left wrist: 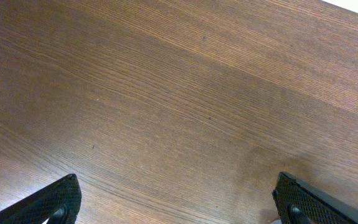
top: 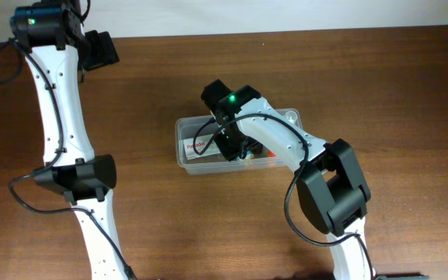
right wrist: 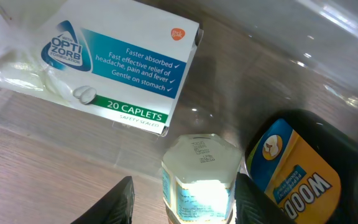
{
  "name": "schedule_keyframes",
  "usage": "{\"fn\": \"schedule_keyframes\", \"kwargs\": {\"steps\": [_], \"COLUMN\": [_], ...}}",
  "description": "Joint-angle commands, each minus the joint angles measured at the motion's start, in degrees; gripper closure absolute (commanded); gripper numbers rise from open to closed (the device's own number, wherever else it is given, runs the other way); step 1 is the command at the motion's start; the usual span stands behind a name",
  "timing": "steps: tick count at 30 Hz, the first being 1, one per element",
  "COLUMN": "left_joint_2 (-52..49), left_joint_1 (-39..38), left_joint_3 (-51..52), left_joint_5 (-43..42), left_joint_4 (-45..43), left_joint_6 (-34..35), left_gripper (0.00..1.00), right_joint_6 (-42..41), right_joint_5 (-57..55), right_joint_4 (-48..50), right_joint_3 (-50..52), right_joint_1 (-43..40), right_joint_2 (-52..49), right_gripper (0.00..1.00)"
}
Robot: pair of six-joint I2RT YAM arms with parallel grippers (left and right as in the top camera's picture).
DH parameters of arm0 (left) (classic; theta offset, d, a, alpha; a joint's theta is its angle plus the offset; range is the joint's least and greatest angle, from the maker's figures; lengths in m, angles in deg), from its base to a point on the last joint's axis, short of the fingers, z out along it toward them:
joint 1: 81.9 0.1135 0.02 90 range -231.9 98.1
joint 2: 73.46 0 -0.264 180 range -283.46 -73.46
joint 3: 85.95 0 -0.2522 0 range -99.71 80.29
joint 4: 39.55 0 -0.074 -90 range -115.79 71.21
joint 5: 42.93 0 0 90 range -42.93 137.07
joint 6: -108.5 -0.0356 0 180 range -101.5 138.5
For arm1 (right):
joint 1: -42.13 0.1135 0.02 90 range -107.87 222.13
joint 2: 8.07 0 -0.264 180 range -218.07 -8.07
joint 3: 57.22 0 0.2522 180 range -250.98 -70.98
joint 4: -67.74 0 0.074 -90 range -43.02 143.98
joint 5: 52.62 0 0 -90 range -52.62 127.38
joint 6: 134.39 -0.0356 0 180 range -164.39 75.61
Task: Pack container
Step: 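Lower the jar into the container beside the Panadol box and release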
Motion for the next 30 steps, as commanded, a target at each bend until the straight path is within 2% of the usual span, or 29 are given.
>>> {"fn": "schedule_keyframes", "kwargs": {"steps": [1,16,24,30], "left_joint_2": [0.6,0.6,0.6,0.6], "left_joint_1": [-0.1,-0.1,-0.1,-0.1], "left_joint_3": [-0.2,-0.2,-0.2,-0.2], "left_joint_5": [0.7,0.7,0.7,0.7], "left_joint_4": [0.0,0.0,0.0,0.0], "left_joint_6": [-0.9,-0.9,-0.9,-0.9], "left_gripper": [0.0,0.0,0.01,0.01], "right_joint_6": [0.3,1.5,1.5,1.5], "right_joint_5": [1.0,1.0,1.0,1.0], "right_joint_4": [-0.5,-1.4,-6.6,-8.5], "right_joint_3": [0.7,-1.1,-9.2,-11.3], "right_joint_1": [-0.2,-0.2,-0.2,-0.2], "right_joint_2": [-0.6,2.0,10.8,22.8], "right_gripper": [0.56,0.56,0.56,0.56]}}
